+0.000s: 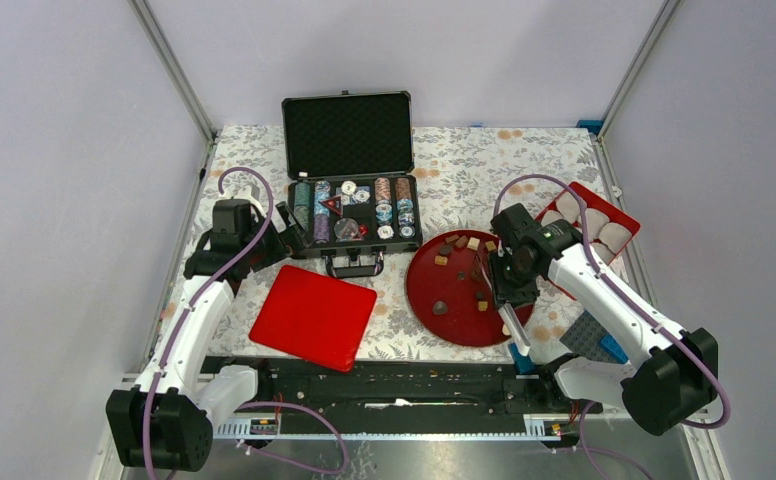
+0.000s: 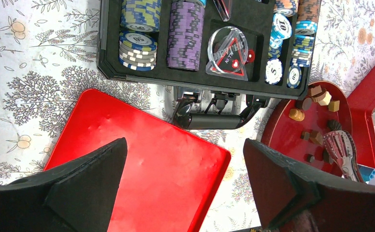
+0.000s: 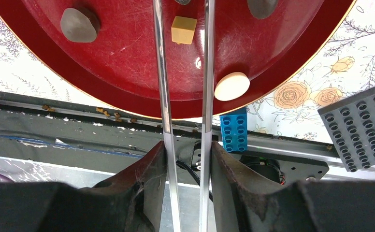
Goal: Pack the chocolate
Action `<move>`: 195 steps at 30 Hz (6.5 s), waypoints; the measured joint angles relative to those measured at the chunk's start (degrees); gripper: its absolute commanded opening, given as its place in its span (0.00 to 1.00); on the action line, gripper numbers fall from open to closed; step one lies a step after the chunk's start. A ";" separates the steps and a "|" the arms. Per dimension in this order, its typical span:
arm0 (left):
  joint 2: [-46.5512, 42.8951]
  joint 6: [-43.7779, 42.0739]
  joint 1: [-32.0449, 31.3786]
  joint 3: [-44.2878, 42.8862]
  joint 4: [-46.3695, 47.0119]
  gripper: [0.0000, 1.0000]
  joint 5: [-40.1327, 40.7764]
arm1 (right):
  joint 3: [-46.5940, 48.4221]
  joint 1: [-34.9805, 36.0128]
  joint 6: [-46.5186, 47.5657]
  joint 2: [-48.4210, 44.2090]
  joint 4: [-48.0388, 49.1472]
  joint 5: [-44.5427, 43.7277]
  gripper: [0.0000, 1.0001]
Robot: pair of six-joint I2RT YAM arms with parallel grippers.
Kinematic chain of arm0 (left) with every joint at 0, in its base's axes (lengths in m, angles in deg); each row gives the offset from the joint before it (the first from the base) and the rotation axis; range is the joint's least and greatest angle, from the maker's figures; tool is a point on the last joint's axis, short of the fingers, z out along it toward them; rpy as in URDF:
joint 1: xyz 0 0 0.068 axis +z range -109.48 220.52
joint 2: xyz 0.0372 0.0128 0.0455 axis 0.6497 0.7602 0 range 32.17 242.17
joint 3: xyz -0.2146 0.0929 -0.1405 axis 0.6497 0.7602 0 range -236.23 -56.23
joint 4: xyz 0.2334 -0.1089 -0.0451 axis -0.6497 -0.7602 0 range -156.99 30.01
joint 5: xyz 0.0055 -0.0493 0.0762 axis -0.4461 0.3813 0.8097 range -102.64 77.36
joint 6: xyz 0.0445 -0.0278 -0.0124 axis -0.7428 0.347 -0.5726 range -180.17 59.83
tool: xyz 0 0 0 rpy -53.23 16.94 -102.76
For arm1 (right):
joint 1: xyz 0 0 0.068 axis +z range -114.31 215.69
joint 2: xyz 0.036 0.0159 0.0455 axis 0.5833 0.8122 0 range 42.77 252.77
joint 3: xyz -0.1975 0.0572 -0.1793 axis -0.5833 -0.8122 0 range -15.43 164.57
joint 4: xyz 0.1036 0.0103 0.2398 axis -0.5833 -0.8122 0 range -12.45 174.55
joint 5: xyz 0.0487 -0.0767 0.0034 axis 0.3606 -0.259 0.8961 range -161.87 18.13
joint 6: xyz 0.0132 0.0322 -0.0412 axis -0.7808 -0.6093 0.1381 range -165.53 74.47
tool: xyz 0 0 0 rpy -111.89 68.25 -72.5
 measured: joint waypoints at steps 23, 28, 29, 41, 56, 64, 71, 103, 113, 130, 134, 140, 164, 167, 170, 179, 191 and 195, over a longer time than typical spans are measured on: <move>0.02 -0.17 0.00 0.00 0.02 0.99 0.00 | 0.02 1.25 -1.22 0.04 -0.92 -4.11 0.50; 0.02 -0.20 0.00 0.00 0.22 0.99 -0.44 | 0.02 3.10 -1.20 1.42 -0.66 -4.02 0.50; 0.02 -0.22 0.00 0.00 0.31 0.99 -0.90 | 0.02 3.56 -1.20 1.88 -0.50 -4.02 0.50; 0.98 -0.61 -0.09 0.04 0.79 0.99 -4.28 | 0.15 5.38 -0.90 4.04 0.81 -2.93 0.51; 1.16 -0.61 -0.09 0.04 1.25 0.99 -4.48 | 1.36 5.46 1.01 7.32 1.49 -1.16 0.51; 0.98 -1.07 -0.09 0.04 1.20 0.99 -4.44 | 3.08 5.46 2.40 9.64 2.19 -1.27 0.31; 0.63 -1.22 -0.09 0.04 1.18 0.99 -4.46 | 3.63 5.46 2.45 9.14 1.84 -1.81 0.17; 1.86 -1.77 -0.15 0.04 1.25 0.99 -4.81 | 10.14 -18.97 0.79 -0.02 1.86 -11.54 0.17; 2.43 -2.14 -0.20 0.04 1.22 0.99 -4.79 | 7.78 -26.64 0.66 0.02 4.83 -8.50 0.18; 5.03 -2.51 -0.20 -0.33 1.22 0.99 -4.79 | 4.52 -26.64 -1.79 -1.90 1.97 -0.74 0.25; 5.25 -2.51 -0.20 -0.66 1.22 0.99 -4.79 | 4.52 -26.64 -1.79 -1.90 1.64 -0.76 0.31; 5.25 -2.51 -0.20 -0.68 1.22 0.99 -4.68 | 4.52 -26.64 -1.77 -1.88 1.64 -1.07 0.38; 5.25 -2.51 -0.66 -0.70 1.22 0.99 -4.76 | 4.39 -26.64 -1.44 -2.38 0.02 -1.88 0.41; 5.25 -2.51 -0.70 -0.70 1.22 0.99 -4.76 | 7.34 -26.64 -1.07 -2.93 -1.42 -3.39 0.39; 5.25 -2.51 -0.72 -0.70 1.22 0.99 -4.81 | 11.41 -26.64 -0.09 -3.85 -2.51 -4.28 0.36; 5.25 -2.49 -0.96 -0.70 1.22 0.99 -4.83 | 15.32 -22.95 1.46 -8.07 -7.06 0.17 0.38; 4.37 -2.49 -1.14 -0.70 1.20 0.99 -4.83 | 6.38 -12.63 -3.26 -9.81 -10.93 -0.74 0.42; 3.21 -2.49 -1.18 -0.70 1.16 0.99 -4.81 | 5.92 -12.48 -4.24 -9.79 -10.86 -2.19 0.43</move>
